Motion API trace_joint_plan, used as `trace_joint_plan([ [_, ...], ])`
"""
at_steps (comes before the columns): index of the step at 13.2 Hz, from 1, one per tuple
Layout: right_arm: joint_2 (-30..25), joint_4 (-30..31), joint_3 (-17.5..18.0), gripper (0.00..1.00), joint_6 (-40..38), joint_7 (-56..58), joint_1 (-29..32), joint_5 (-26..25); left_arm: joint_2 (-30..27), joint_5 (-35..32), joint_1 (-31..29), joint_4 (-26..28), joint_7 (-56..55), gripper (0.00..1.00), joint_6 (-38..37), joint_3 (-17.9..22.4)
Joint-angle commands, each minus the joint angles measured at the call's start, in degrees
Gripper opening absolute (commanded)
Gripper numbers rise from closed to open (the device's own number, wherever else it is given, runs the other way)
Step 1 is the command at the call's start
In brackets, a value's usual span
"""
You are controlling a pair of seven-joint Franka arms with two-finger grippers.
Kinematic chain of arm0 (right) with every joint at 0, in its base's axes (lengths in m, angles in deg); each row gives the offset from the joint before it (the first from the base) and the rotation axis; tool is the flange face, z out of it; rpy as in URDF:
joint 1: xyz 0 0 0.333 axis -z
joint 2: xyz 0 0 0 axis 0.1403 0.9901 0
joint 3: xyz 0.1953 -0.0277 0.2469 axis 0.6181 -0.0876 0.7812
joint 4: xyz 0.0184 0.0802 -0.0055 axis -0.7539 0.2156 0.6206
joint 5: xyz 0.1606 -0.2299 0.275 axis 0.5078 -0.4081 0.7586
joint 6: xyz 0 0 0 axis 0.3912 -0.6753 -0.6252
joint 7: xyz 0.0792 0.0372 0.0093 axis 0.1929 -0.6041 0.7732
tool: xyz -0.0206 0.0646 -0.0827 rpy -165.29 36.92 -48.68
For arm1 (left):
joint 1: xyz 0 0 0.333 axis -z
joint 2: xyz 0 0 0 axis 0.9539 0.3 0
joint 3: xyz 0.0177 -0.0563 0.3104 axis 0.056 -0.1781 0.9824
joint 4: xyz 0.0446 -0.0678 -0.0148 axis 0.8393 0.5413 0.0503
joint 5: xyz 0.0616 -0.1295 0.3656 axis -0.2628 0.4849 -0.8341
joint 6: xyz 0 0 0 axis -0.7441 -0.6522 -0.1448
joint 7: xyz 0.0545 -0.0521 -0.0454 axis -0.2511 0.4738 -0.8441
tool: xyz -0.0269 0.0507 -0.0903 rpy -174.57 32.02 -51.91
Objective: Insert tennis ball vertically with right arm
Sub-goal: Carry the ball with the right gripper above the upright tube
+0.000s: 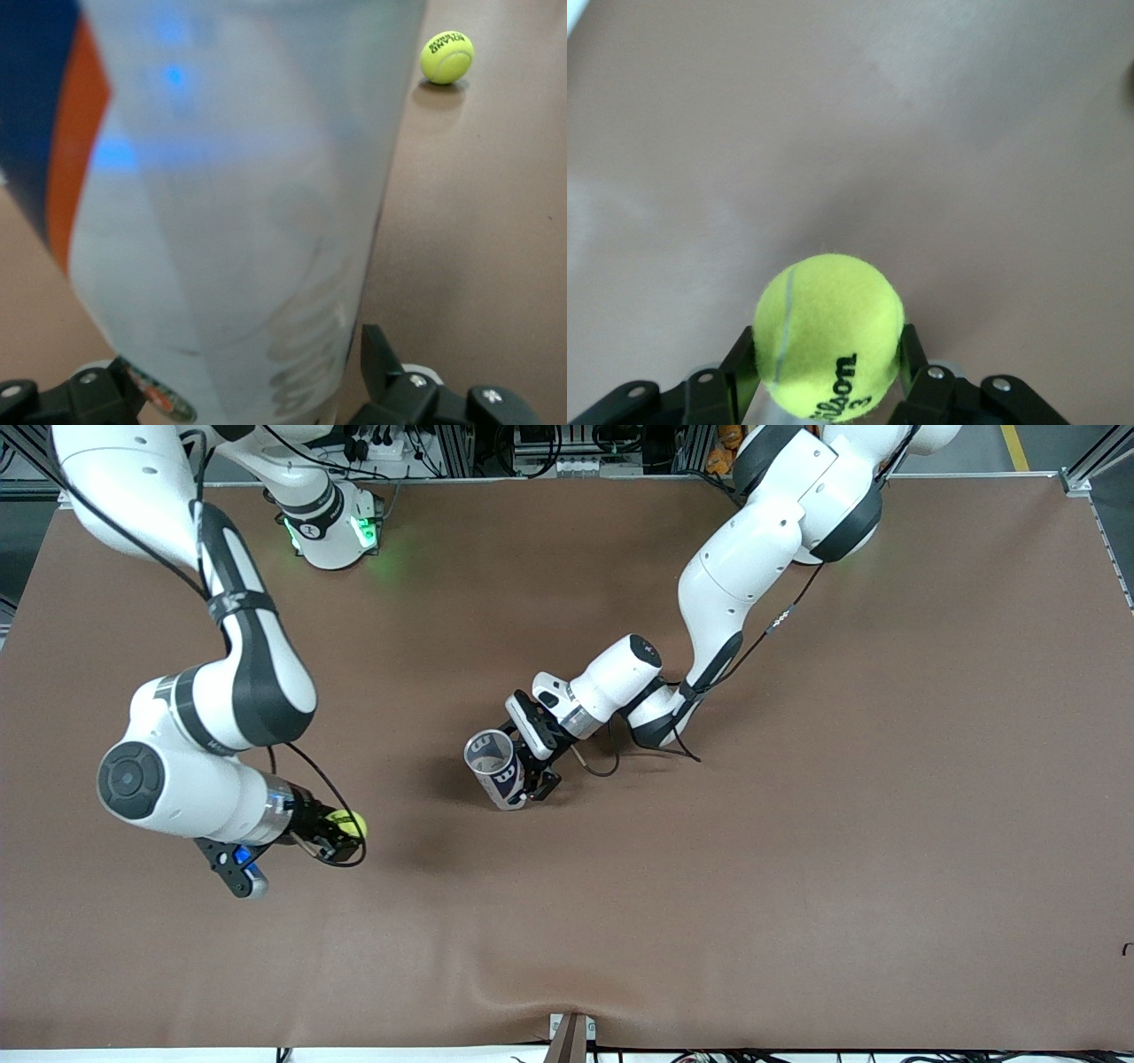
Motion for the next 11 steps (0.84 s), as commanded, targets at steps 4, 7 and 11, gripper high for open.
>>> trace_joint_plan([
  [4,0.08,-4.93,0.66,0.00,-1.21,-14.53,-6.68,2.90,-2.16,-3.56,-2.62,3.23,-0.11,0.83,0.36,-1.40],
  [7,-0.18,-5.63,0.66,0.00,-3.49,-19.90,-10.64,3.07,-2.16,-3.56,-2.71,3.05,-0.20,0.83,0.36,-1.40],
  [11,-2.46,-5.54,0.39,0.00,-6.47,-22.91,-14.08,3.25,-2.16,-3.47,-2.80,3.05,-0.55,0.83,0.36,-2.01],
])
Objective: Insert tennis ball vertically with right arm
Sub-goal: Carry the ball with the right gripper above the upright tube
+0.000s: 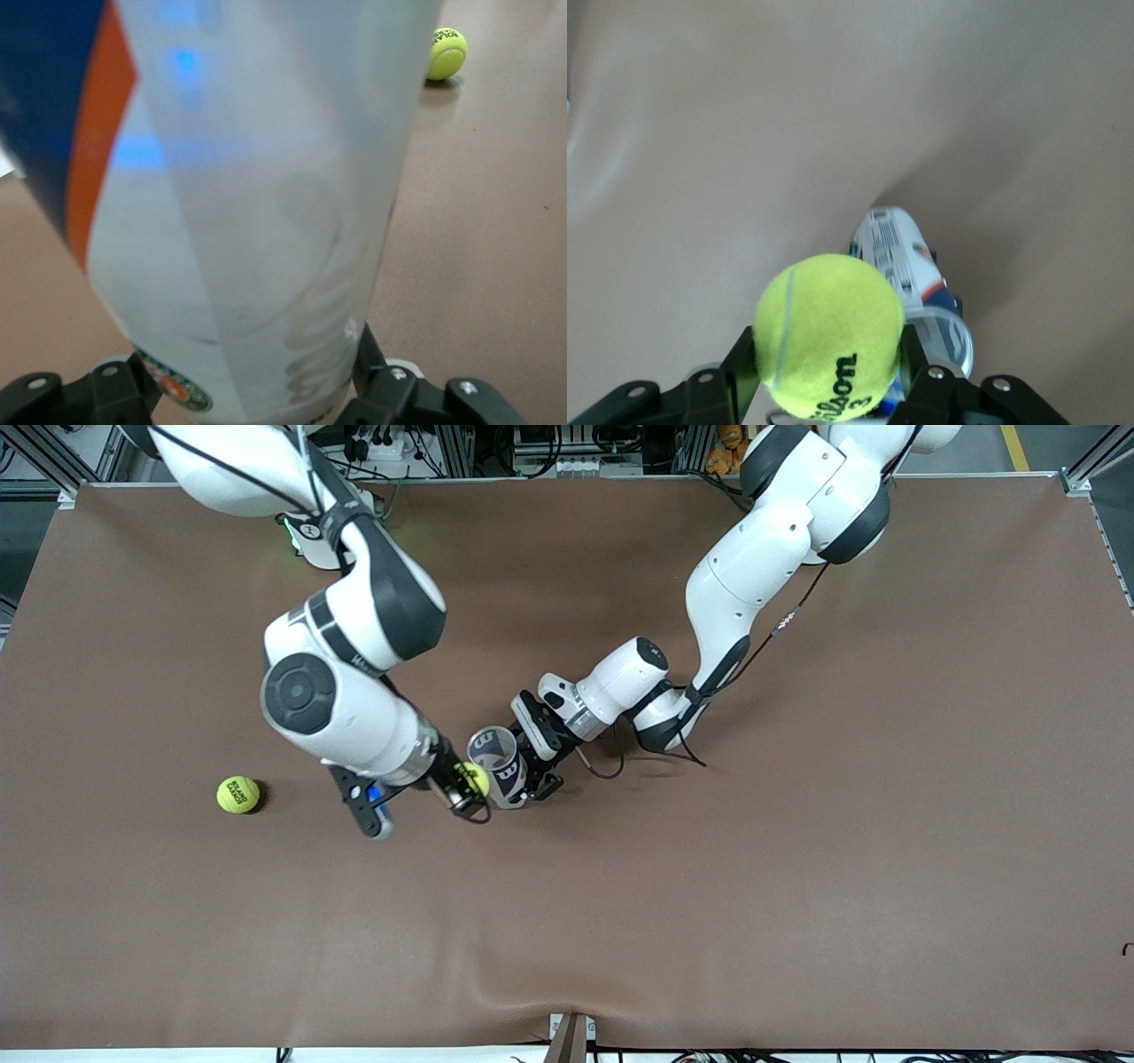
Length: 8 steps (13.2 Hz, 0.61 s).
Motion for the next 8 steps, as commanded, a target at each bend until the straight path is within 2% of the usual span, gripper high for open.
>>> trace_joint_plan([
  [1,-2.71,0.23,-0.45,0.00,-3.42,-1.15,-0.65,1.16,-1.81,-0.88,-1.03,2.23,-0.55,0.83,0.34,-0.96],
  [8,-2.19,4.18,-0.80,0.00,-3.61,-2.47,-3.37,0.46,-1.63,-0.88,-2.43,2.32,-0.64,0.83,0.34,-2.29],
])
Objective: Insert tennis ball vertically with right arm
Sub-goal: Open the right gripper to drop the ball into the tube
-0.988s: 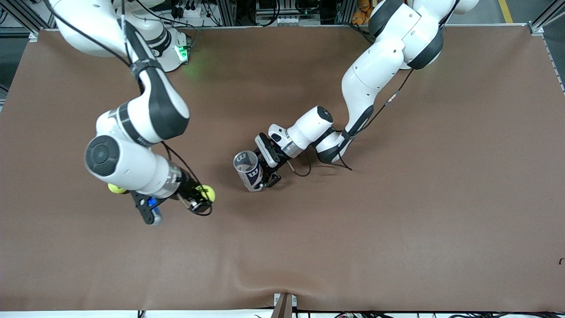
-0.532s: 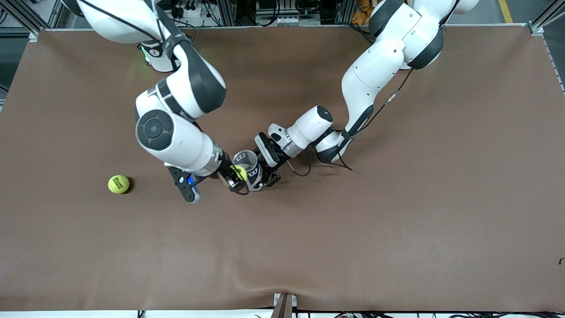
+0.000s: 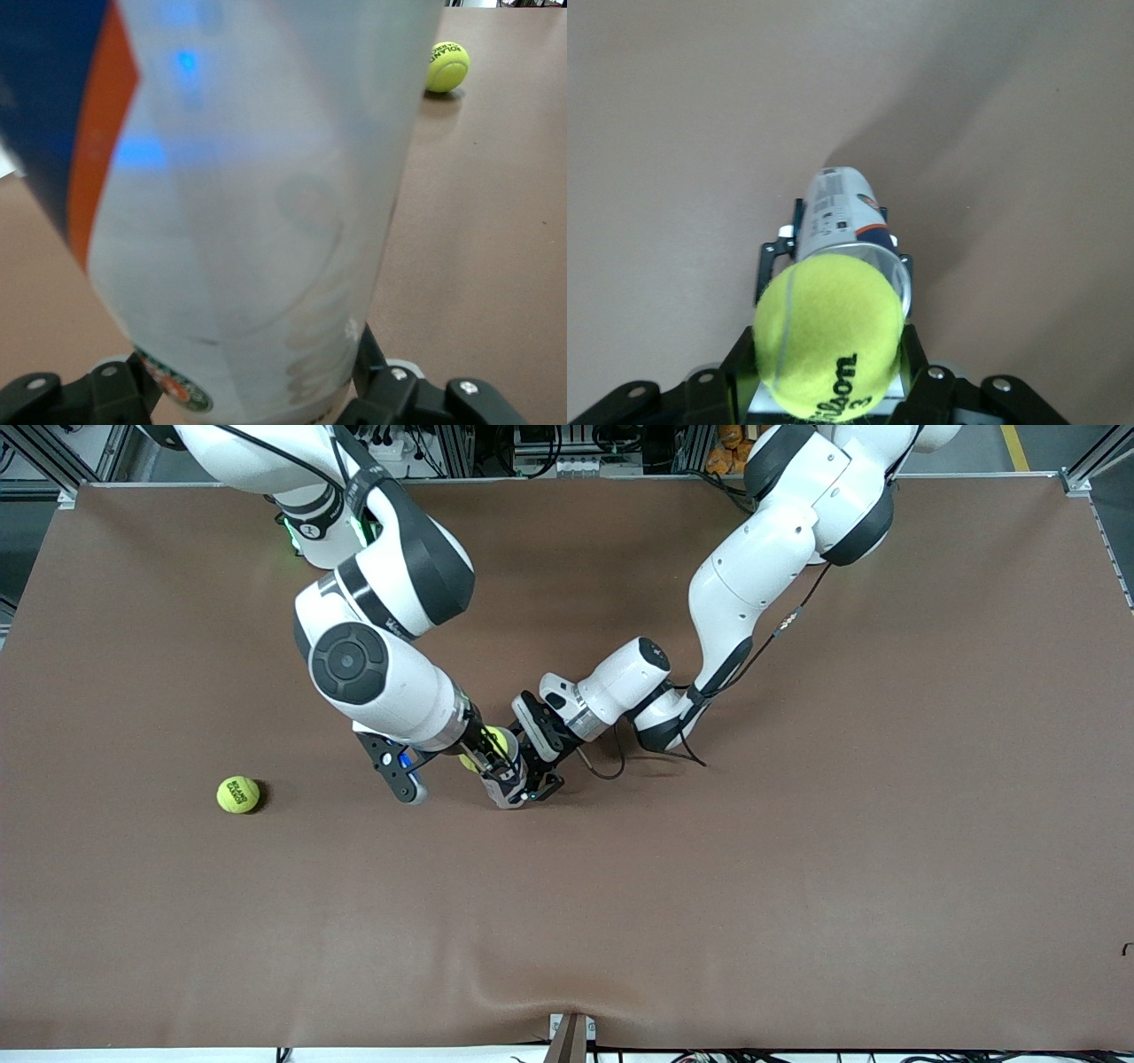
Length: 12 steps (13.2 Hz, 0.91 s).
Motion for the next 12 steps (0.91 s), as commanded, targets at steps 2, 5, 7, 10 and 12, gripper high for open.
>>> trace_joint_plan([
  [2,-0.23,1.61,-0.68,0.05,0.58,-0.21,-1.18,0.64,-1.61,-0.88,-0.94,2.08,-0.56,0.83,0.34,-0.64],
  [5,1.35,1.61,-0.68,1.00,1.90,-0.90,-1.18,0.99,-1.61,-0.88,-0.85,2.08,-0.56,0.83,0.34,-0.64],
  [7,1.27,1.09,-0.68,1.00,1.82,-0.65,-1.01,0.99,-1.44,-0.88,-0.94,2.08,-0.56,0.83,0.34,-0.64],
  [10,0.56,-0.23,-0.50,1.00,1.03,-0.38,-0.65,1.16,-1.44,-0.88,-0.85,2.08,-0.56,0.83,0.25,-0.64],
  [12,0.39,-2.94,-0.68,1.00,-3.08,0.06,0.39,0.99,-1.44,-0.88,-0.86,2.08,-0.56,0.83,0.34,-0.55],
])
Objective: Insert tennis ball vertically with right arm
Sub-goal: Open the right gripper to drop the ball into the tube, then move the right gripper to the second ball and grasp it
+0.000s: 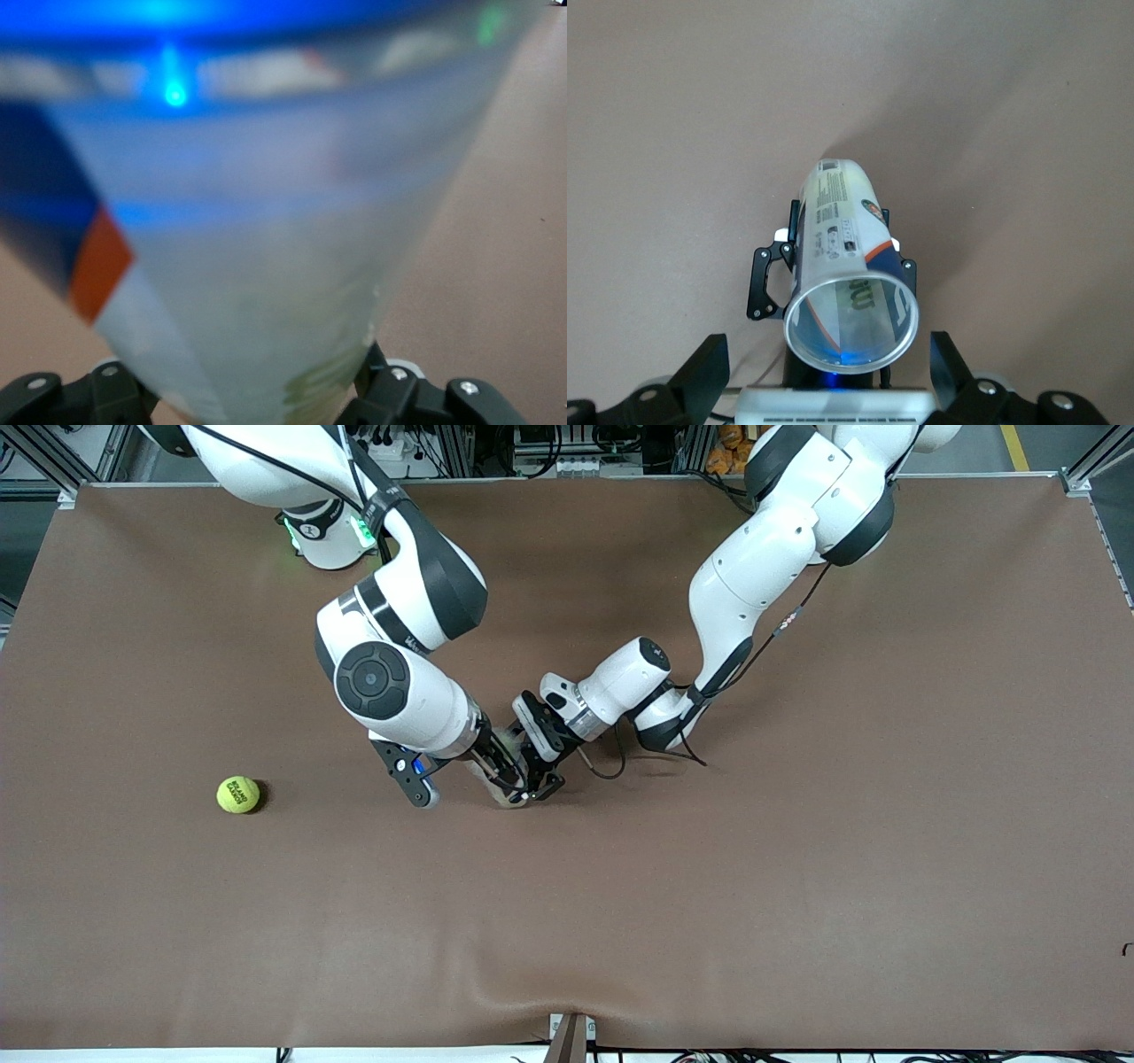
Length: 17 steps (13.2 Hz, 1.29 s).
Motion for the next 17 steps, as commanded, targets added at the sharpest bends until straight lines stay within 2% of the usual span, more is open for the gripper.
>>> trace_joint_plan([
  [1,-0.75,-4.18,-0.74,1.00,-5.67,0.39,1.93,0.71,-1.35,-0.88,-0.74,1.78,-0.56,0.83,0.34,-0.45],
  [3,-1.10,-4.81,-0.83,1.00,-6.83,4.76,6.13,0.35,-1.35,-0.88,-0.82,1.78,-0.56,0.83,0.34,-0.45],
  [7,-1.80,-4.73,-0.74,1.00,-8.23,21.35,17.99,0.36,-1.18,-0.88,-0.74,1.78,-0.56,0.83,0.34,-0.45],
  [10,-1.37,-3.94,-0.83,1.00,-10.78,35.07,25.20,-2.36,-1.18,-0.88,-0.82,1.69,-0.56,0.83,0.34,-0.45],
  [14,-0.40,0.98,-0.83,1.00,-10.35,55.01,31.11,-10.97,-1.18,-0.88,-0.82,1.69,-0.56,0.83,0.34,-0.54],
  [17,-0.31,8.78,-0.83,1.00,-2.65,60.86,33.92,-11.86,-1.26,-0.88,-0.91,1.69,-0.56,0.83,0.34,-0.45],
])
